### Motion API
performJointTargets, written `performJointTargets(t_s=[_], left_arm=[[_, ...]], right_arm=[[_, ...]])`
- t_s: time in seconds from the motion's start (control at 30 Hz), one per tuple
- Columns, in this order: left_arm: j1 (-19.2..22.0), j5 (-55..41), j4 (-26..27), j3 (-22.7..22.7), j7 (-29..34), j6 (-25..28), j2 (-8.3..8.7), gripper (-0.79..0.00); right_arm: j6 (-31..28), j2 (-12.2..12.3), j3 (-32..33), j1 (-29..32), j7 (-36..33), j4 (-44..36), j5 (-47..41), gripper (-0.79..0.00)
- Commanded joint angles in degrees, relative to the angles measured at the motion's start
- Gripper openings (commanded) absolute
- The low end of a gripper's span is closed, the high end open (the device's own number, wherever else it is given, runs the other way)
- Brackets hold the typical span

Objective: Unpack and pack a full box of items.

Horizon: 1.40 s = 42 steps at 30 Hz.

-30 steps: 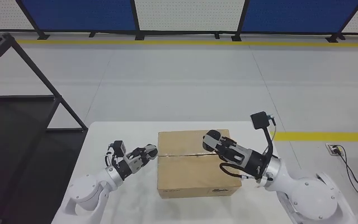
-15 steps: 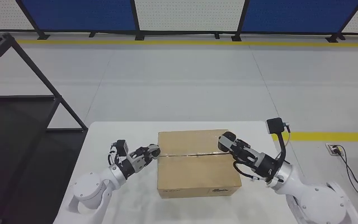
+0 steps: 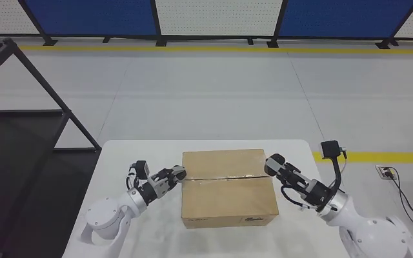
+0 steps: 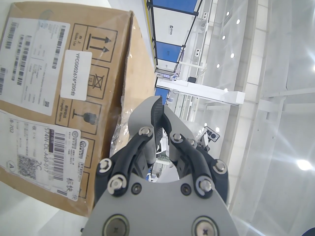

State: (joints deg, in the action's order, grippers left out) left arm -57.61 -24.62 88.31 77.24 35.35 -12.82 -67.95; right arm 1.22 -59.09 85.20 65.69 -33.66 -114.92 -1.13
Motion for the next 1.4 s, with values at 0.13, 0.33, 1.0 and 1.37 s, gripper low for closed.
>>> performJointTargets(t_s=[0.13, 0.33, 1.0, 1.37], left_arm=[[0.46, 0.10, -0.13, -0.56, -0.02, -0.23, -0.01, -0.785], [0.81, 0.22, -0.48, -0.89, 0.10, -0.34, 0.02, -0.785], [1.33, -0.08, -0.40, -1.23, -0.07, -0.45, 0.14, -0.785], [0.67, -0.48, -0.04, -0.66, -0.53, -0.13, 0.30, -0.785]], right_arm=[[-0.03, 0.08, 1.14, 1.48, 0.06, 1.13, -0.22, -0.785], [1.01, 0.12, 1.78, 2.06, 0.84, 2.23, 0.63, -0.785], [0.88, 0.25, 3.95, 3.47, 1.25, 5.30, 0.79, -0.785], [2.43, 0.32, 2.10, -0.44, -0.77, 8.36, 4.08, -0.622]])
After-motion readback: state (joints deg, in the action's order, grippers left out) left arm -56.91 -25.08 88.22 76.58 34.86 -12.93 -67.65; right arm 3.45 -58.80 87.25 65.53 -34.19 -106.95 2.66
